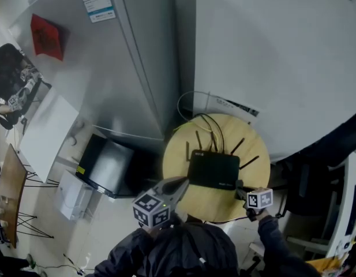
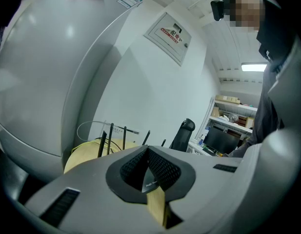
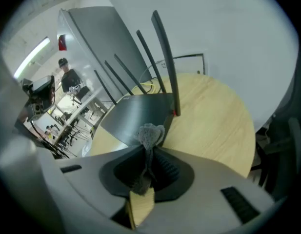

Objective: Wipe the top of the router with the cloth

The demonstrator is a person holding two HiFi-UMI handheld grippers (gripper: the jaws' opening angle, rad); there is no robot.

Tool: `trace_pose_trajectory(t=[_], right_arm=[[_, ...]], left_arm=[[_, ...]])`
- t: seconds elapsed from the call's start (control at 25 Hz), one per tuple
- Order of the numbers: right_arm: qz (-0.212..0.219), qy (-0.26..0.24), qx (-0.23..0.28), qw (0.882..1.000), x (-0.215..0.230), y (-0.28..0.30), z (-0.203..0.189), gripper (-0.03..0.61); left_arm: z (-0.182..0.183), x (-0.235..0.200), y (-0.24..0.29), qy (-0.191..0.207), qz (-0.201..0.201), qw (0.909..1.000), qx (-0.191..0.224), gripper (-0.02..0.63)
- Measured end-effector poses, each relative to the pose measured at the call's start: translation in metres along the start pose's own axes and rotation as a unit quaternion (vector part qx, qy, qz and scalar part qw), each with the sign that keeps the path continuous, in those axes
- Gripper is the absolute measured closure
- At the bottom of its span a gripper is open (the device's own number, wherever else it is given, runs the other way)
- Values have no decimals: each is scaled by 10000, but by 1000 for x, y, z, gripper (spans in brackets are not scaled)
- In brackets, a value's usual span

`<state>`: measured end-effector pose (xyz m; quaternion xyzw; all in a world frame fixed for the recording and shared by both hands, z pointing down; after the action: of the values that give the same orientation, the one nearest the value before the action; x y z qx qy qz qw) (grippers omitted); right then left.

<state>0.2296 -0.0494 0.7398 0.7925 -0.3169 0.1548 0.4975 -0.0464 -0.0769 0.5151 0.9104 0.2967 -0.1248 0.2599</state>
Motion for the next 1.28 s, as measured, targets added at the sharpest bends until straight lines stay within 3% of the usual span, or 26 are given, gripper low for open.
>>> trace_pose_trajectory(t=[0.2,0.6,0.92,1.16,1.28], right_arm=[[-458,-1092,-643,9909,47,2,22,506],[-194,-2120,-1403,9670,63,44,46,508],[382,-2457,-1581,9556,35,39,5,508],[568,-2296,-1537,9594,17,32,-29,508],[452,-2263,-1510,9612,15,33,-40,508]], left_arm=[[0,4,9,7,46,10000,-24,621],[2,-4,9,-51,367,9993,-25,621],[-4,6,16,0,213,9997,-110,621],[-5,18,17,77,32,9998,-152,621],[-8,20,14,91,3,9998,-161,621]])
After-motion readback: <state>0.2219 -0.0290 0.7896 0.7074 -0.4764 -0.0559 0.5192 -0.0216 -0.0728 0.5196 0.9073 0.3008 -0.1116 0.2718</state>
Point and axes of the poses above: the fingertips, and each gripper's own axes: y forward along the fingers, x to its right, z out of its top, the point moved 2 cm from there along -y, backward along the fingers, and after that the axes turned 14 degrees about z, right-handed, at the moved point
